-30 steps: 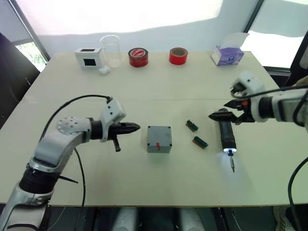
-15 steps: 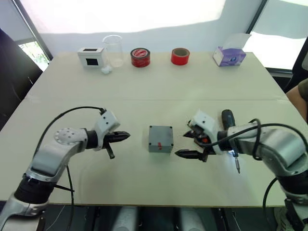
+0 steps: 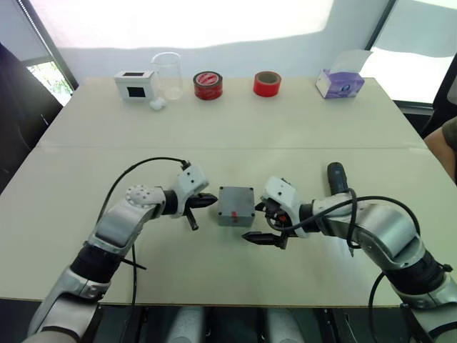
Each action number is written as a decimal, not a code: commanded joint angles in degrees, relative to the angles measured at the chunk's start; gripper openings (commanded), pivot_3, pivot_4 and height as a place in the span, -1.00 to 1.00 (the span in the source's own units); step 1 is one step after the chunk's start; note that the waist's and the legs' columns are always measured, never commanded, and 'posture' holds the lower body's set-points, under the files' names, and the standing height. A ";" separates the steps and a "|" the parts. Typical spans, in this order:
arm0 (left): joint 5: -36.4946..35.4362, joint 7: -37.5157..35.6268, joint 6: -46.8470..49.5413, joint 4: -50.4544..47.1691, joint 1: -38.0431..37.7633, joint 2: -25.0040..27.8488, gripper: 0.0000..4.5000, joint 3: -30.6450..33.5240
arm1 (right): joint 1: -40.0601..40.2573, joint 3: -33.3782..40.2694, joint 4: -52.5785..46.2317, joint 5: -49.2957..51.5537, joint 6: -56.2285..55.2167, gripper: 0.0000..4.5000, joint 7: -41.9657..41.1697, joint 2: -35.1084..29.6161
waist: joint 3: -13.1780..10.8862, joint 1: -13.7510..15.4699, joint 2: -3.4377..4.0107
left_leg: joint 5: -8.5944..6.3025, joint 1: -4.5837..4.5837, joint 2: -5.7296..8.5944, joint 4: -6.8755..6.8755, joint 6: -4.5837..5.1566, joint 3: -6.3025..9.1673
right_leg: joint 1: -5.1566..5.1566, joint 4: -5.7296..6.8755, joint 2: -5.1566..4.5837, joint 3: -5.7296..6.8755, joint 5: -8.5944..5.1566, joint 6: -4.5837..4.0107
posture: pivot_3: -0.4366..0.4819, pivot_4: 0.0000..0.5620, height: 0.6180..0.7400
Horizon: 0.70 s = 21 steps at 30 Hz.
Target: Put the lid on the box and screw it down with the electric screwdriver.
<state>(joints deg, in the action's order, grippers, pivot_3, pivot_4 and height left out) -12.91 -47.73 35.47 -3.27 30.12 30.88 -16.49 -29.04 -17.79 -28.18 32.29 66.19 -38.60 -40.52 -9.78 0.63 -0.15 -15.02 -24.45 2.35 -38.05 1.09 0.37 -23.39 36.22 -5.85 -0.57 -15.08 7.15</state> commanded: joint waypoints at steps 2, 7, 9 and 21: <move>2.51 0.04 -3.50 3.63 3.42 -2.71 -1.00 -1.35 | 0.23 2.90 -3.02 3.50 2.90 0.97 0.28 2.86 | 0.00 0.01 0.00 | 0.00 0.00 -0.01 0.00 0.00 0.00 | -0.01 0.01 0.01 0.00 0.00 0.00 | -0.05 -0.47 1.00; 4.92 0.49 -3.80 5.17 3.60 -1.47 -1.00 -0.23 | 0.53 6.19 -4.69 3.95 4.29 0.97 -0.22 0.03 | 0.00 0.01 -0.01 | 0.00 0.00 0.00 -0.01 0.00 0.00 | -0.01 0.02 0.01 0.00 0.01 0.02 | -0.05 -0.47 1.00; 5.06 0.00 -3.45 4.32 2.76 0.24 -1.00 0.75 | 0.24 5.95 -4.44 2.33 2.42 0.97 -0.72 -2.44 | 0.00 -0.01 -0.01 | 0.00 0.00 0.00 -0.01 0.00 0.01 | -0.01 0.02 0.01 0.00 0.01 0.02 | -0.05 -0.47 1.00; -2.27 -8.94 5.75 -16.94 -10.08 12.58 -1.00 2.04 | -3.79 -5.77 11.40 -16.81 -30.63 0.97 -10.23 -2.54 | -0.04 -1.14 -0.07 | 0.01 0.00 -0.04 0.04 -0.01 -0.01 | -0.03 0.01 0.03 -0.04 0.01 0.02 | -0.05 -0.47 1.00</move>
<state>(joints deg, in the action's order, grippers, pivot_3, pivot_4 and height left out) -13.91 -56.45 40.13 -17.30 19.57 43.68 -14.75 -31.68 -22.82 -17.19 17.84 41.31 -46.83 -43.51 -9.81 -0.50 -0.22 -15.01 -24.45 2.31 -38.01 1.08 0.38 -23.41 36.24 -5.82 -0.59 -15.08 7.17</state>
